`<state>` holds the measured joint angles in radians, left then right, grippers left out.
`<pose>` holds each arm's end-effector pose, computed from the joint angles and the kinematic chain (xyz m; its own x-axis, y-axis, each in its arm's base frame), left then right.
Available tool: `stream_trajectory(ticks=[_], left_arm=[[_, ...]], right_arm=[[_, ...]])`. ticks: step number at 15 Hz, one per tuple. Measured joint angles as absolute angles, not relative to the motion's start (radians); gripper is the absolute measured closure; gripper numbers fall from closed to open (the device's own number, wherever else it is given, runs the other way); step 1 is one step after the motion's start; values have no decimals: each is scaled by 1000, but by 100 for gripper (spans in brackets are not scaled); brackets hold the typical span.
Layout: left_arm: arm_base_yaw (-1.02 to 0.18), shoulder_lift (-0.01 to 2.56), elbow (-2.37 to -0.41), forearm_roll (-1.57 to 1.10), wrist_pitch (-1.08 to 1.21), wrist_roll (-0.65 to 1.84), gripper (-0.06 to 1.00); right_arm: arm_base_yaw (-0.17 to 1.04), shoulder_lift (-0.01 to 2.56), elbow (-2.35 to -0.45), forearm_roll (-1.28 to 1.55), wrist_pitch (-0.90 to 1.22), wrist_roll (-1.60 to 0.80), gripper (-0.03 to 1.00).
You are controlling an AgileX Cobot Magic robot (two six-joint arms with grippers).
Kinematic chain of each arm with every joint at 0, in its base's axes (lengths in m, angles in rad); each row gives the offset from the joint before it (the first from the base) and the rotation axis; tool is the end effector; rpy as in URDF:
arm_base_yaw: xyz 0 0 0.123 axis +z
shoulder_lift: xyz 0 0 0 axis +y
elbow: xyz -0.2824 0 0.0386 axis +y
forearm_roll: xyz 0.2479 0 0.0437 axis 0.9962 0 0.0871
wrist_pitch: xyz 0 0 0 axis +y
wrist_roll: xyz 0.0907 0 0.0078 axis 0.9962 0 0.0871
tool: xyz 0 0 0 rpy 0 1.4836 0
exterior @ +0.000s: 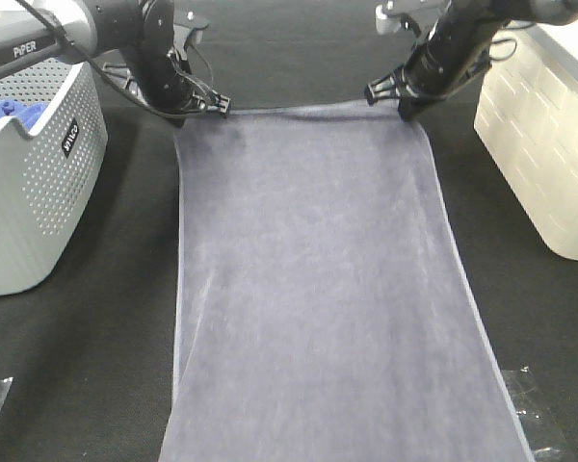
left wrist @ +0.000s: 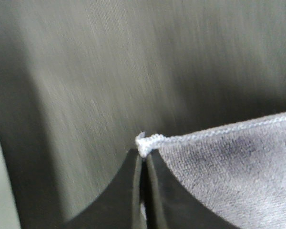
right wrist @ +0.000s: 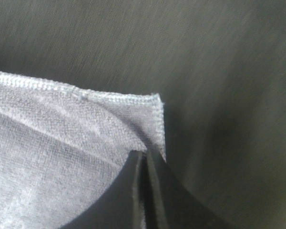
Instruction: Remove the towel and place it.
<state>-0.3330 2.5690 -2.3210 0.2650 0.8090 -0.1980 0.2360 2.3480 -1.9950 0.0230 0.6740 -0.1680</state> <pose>0.5359 -0.1671 0.1522 -0.7726 0.2539 -0.5820 0.2072 0.9672 0.1469 0.5120 0.1245 0.1790 -0.7400 -0.3317 -0.5852 -0.3566 0.9311 -0.0767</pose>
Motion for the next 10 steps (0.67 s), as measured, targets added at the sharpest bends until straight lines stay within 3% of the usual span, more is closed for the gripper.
stream_trajectory(ticks=[10], left_arm=[[-304,2569,-2321,425,366,-303,94]], right_arm=[[236,2348,-2013,-55,343,-165,97]])
